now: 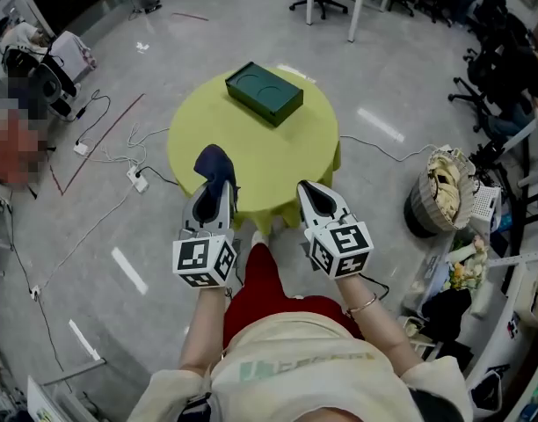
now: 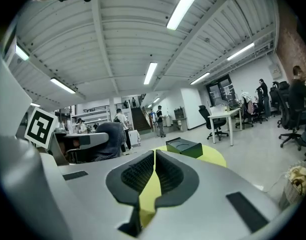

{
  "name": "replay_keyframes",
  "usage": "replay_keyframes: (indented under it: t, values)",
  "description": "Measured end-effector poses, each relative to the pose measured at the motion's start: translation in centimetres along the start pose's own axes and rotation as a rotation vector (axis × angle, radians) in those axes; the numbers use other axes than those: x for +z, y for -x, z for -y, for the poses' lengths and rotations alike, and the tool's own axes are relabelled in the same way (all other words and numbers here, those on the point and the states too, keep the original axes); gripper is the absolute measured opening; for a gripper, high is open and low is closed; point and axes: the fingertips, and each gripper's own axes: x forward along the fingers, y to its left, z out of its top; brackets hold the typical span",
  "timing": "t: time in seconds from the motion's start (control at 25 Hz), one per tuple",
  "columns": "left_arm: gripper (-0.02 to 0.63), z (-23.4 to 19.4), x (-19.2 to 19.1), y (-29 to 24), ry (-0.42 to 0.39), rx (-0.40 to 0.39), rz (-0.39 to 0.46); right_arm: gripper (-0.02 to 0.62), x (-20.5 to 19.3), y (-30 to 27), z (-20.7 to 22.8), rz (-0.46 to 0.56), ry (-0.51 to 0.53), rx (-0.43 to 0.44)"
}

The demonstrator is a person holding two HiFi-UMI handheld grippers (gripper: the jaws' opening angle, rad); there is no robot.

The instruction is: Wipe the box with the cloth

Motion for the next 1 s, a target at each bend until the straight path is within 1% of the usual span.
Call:
replay_keyframes:
  t: [0.32, 0.52, 0.76, 1.0]
  values:
    - [0.084, -9.5, 0.3, -11.7, 0.034, -0.024, -0.055, 0.040, 0.8, -12.6, 3.6, -0.074, -0.028, -0.082]
    - [0.084, -14.1, 1.1, -18.3, 0.042, -0.055, -0.076, 0.040, 2.0, -19.2, 5.8, -0.097, -0.040, -0.144]
    - [0.084, -17.5, 1.1, -24.6, 0.032, -0.112, -0.114, 0.040, 3.4, -24.6, 7.7, -0.113, -0.019, -0.220]
    - [0.084, -18.2, 0.4, -29.5, 0.017, -0.139, -0.149, 0.040, 3.1, -26.6, 10.6, -0.142, -0.024, -0.269]
